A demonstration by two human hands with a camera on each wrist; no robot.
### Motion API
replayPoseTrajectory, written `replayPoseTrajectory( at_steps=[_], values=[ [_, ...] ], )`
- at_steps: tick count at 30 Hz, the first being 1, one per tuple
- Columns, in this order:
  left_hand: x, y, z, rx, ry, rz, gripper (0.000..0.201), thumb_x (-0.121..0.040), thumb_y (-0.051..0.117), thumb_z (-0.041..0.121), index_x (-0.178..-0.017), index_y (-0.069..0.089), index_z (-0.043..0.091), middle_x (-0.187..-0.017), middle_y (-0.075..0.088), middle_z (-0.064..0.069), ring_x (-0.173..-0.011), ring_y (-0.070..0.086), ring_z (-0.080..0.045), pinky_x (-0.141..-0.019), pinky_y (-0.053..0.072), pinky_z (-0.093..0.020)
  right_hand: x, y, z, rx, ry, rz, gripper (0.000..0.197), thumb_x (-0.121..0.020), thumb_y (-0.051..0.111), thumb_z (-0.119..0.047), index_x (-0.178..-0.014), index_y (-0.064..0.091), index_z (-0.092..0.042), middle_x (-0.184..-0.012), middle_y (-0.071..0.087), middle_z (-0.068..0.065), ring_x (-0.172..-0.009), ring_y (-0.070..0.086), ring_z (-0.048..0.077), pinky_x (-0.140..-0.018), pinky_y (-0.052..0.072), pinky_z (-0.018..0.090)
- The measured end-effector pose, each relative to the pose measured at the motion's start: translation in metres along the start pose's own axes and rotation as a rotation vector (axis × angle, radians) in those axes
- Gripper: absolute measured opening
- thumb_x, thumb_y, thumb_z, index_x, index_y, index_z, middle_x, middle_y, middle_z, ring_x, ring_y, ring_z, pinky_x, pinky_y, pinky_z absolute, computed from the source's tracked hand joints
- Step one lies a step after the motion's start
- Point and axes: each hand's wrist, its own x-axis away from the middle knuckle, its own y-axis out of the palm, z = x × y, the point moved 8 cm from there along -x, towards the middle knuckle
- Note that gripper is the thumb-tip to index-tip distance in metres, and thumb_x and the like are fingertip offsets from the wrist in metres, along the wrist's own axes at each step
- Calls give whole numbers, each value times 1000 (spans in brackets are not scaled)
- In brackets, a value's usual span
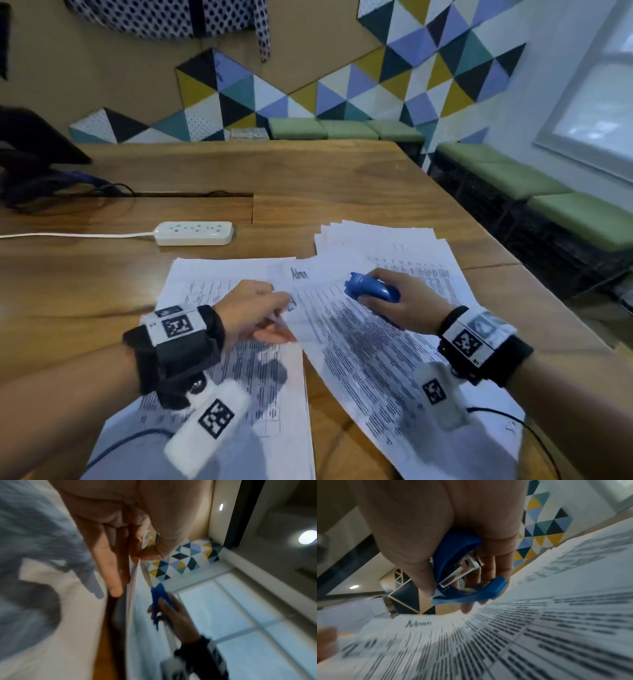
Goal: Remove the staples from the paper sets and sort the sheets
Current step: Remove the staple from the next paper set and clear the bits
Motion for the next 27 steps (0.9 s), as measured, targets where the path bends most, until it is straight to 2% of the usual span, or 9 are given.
replayPoseTrajectory(
  at_steps=[3, 6, 11, 14, 16, 19, 21, 23, 27],
  values=[
    [24, -2, -47, -138, -185, -147, 8, -90, 49, 5, -84, 49, 0, -70, 70, -18, -67, 71, -30, -56, 55, -30, -10, 21, -18, 109, -72, -81, 11, -87, 60, -33, -90, 57, -23, -79, 64, 3, -68, 56, 18, -61, 39, 25],
    [37, -6, -74, -243, -259, -208, 17, -91, 52, 11, -92, 56, -6, -82, 72, -12, -59, 69, -24, -55, 57, -28, -19, 43, -34, 258, -145, -145, 11, -86, 60, -31, -85, 56, -20, -77, 59, -3, -66, 49, 13, -62, 33, 26],
    [35, -32, -54, -251, -206, -76, 32, -85, 62, 32, -105, 48, 11, -85, 66, -14, -58, 66, -24, -46, 51, -25, -31, 60, -51, 330, -195, -180, 18, -82, 63, -31, -99, 60, -25, -91, 68, -4, -82, 58, 16, -72, 41, 27],
    [22, -45, -32, -584, -6, 35, 48, -84, 64, 34, -121, 35, 23, -94, 59, -12, -60, 61, -20, -57, 53, -34, -36, 63, -56, 346, -206, -192, 24, -81, 66, -31, -104, 62, -26, -96, 69, -3, -87, 59, 16, -77, 45, 29],
    [14, -45, -18, -917, 171, 65, 55, -81, 64, 41, -126, 35, 29, -99, 48, -5, -73, 58, -16, -71, 50, -33, -38, 65, -58, 374, -217, -197, 26, -81, 67, -30, -106, 64, -26, -97, 68, -3, -87, 57, 14, -74, 41, 26],
    [-2, -34, -12, -1116, 305, 2, 64, -78, 63, 51, -135, 36, 36, -107, 35, -1, -98, 42, -17, -85, 42, -31, -40, 68, -59, 390, -230, -214, 28, -81, 68, -28, -108, 66, -24, -98, 68, -2, -87, 57, 14, -71, 31, 21],
    [-17, -28, -19, -1217, 307, -79, 73, -77, 62, 56, -140, 31, 38, -128, 30, -5, -115, 34, -22, -98, 38, -36, -41, 71, -61, 376, -249, -234, 32, -80, 69, -28, -111, 65, -22, -101, 68, -1, -83, 51, 9, -70, 29, 19],
    [-31, -25, -29, -1331, 279, -162, 82, -74, 59, 65, -143, 24, 40, -150, 13, -9, -134, 22, -28, -109, 28, -43, -43, 73, -63, 357, -262, -247, 35, -79, 71, -27, -112, 65, -21, -102, 68, -1, -83, 47, 6, -68, 28, 17],
    [-45, -24, -45, -1440, 216, -287, 96, -61, 43, 84, -141, 1, 52, -156, -15, -5, -143, -11, -29, -113, 5, -60, -46, 76, -63, 332, -252, -273, 37, -75, 74, -27, -111, 67, -21, -89, 59, -10, -82, 47, 5, -67, 29, 5]
  ],
)
